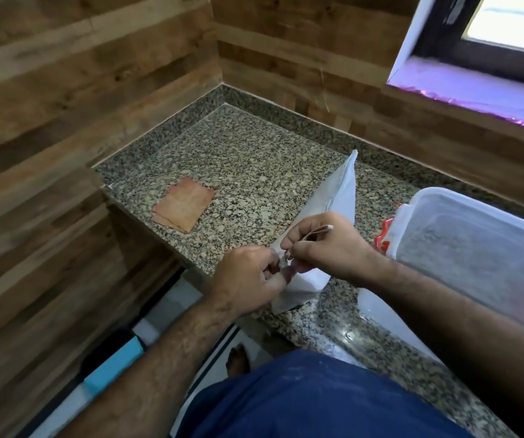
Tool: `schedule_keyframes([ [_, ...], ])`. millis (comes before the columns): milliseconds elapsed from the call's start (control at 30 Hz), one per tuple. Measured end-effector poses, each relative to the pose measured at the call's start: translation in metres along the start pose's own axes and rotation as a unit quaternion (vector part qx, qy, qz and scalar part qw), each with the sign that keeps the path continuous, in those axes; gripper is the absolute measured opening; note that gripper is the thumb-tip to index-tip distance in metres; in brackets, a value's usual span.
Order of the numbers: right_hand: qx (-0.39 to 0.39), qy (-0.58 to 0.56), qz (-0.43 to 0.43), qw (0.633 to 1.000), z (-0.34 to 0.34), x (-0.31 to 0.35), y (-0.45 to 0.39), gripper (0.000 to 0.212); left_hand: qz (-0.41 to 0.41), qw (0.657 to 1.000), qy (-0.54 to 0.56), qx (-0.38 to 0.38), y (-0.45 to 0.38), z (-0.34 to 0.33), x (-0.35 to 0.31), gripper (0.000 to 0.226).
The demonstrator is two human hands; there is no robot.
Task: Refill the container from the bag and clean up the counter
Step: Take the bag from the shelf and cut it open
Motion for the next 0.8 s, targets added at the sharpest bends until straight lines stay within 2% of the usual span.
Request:
schedule_keyframes([
  [133, 0.024, -0.018, -0.029, 0.999, 0.006, -0.005, -0.001, 0.017, -0.020, 0.999, 0.036, -0.026, -0.004, -0.005, -0.002, 0.036],
  [367, -0.071, 0.134, -0.033, 0.988, 0.041, -0.001, -0.016, 0.022, -0.061, 0.996, 0.067, -0.001, -0.008, -0.012, -0.003, 0.038],
  [500, -0.148, 0.248, -0.032, 0.957, 0.069, 0.016, -0.032, 0.019, -0.081, 0.991, 0.086, 0.059, -0.012, -0.013, -0.006, 0.041],
  [633, -0.267, 0.266, -0.023, 0.926, 0.133, 0.040, -0.059, 0.021, -0.060, 0.984, 0.106, 0.128, -0.004, -0.022, 0.003, 0.040],
  [800, -0.359, 0.260, -0.046, 0.895, 0.189, 0.048, -0.089, 0.025, -0.028, 0.964, 0.155, 0.216, -0.006, -0.033, 0.007, 0.037],
])
Point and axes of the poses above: each hand's wrist, its own y-axis away from the middle knuckle, its own z-axis out of the back of the hand, x = y × z, the point moved 10 cm from there along -y, towards the middle knuckle, and after that the axes turned 13 degrees about -z, right-handed, at the moved point
